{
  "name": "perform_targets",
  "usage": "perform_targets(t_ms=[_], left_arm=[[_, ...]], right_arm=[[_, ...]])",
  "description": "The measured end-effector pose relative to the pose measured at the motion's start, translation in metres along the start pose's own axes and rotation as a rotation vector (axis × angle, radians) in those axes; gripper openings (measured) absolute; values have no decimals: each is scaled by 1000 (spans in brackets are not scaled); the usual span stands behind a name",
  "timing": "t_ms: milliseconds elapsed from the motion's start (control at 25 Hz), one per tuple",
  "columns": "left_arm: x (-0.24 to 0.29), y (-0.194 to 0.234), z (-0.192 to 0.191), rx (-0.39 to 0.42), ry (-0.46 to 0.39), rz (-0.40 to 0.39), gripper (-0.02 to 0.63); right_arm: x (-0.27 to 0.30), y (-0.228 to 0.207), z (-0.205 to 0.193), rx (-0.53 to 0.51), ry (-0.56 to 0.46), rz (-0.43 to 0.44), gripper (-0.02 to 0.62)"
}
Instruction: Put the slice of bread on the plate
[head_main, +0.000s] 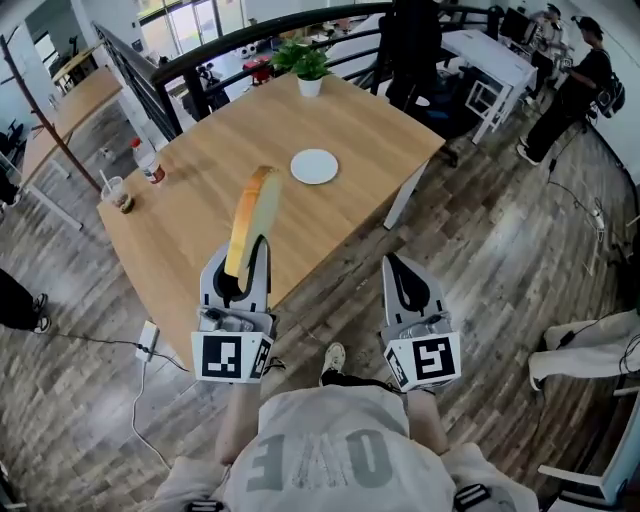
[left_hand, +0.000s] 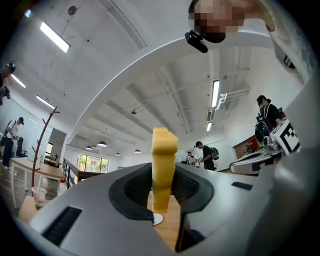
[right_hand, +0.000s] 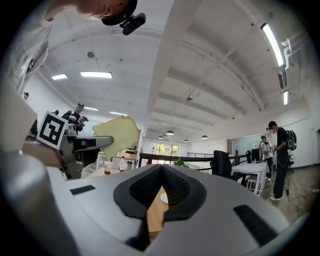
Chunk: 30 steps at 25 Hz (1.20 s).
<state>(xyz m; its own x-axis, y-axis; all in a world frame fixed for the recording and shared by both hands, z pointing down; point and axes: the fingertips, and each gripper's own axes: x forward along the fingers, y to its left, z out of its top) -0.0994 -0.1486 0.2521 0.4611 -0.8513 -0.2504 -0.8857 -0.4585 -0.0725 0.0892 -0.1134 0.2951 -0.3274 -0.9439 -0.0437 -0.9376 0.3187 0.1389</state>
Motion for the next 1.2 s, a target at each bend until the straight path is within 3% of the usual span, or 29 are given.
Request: perform_targets(t_ms=[200,480,840,1040,1200], left_arm=[[49,-1,-17,-29,8,28,92],[77,-5,-31,-42,31,41,92],[116,-10,-37,-68,41,1,92],[142,-15,-45,-131,34,-40,92],[167,-10,-60,-233,43,-62,92]], right_arm=[[39,-37,-11,3,3,37,15],[60,-63,-23,47,-26,59,15],[73,-93,-25,108,-60,27,15],[80,-105,-26,104,-77,8,15],[96,-110,-25,88,-80,6,15]])
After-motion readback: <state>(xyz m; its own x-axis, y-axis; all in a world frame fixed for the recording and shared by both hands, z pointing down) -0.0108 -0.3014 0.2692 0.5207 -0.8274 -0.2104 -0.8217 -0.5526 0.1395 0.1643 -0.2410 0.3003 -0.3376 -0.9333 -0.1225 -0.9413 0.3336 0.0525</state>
